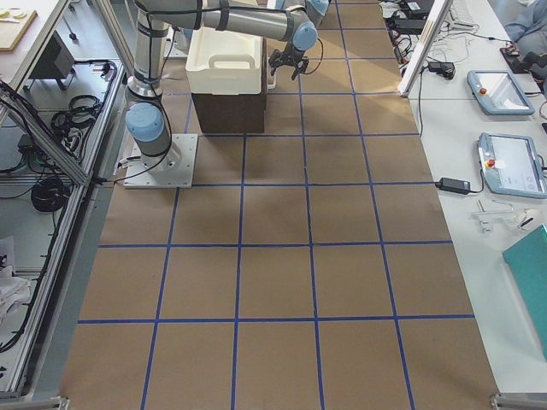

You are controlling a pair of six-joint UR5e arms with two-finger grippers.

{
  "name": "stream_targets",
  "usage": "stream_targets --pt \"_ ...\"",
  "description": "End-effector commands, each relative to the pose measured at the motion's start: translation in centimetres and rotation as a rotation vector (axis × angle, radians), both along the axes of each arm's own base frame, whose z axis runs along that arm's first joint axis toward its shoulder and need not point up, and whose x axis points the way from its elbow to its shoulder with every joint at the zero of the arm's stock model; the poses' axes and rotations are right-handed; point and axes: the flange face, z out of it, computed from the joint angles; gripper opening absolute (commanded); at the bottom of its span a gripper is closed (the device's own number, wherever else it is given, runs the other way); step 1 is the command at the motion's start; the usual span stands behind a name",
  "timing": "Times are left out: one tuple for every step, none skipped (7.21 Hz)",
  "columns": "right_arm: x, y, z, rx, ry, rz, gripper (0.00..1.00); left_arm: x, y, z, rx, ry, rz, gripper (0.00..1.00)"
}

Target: Place scissors in drawer with both arms

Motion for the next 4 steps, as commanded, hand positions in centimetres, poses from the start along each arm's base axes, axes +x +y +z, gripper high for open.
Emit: stream_targets --pt "0.1 -0.6 0.1 -0.037 -0.017 0.014 1.00 -1.7 0.4 3.2 0.019 0.009 -0.015 0.00" --pt "0.2 -0.7 0.1 -0.047 -0.022 0.019 1.00 -2.3 0.8 4.9 0.019 0.009 -0.019 0.00" --pt "0.2 -1.1 0.2 -0.070 -0.032 0.029 1.00 -2.8 1.3 6.7 0.026 0.022 -0.023 0.00" --pt "0.1 -1.2 0.2 -0.071 -0.035 0.029 1.00 -3.8 2.1 9.0 0.047 0.031 -0.030 0.00"
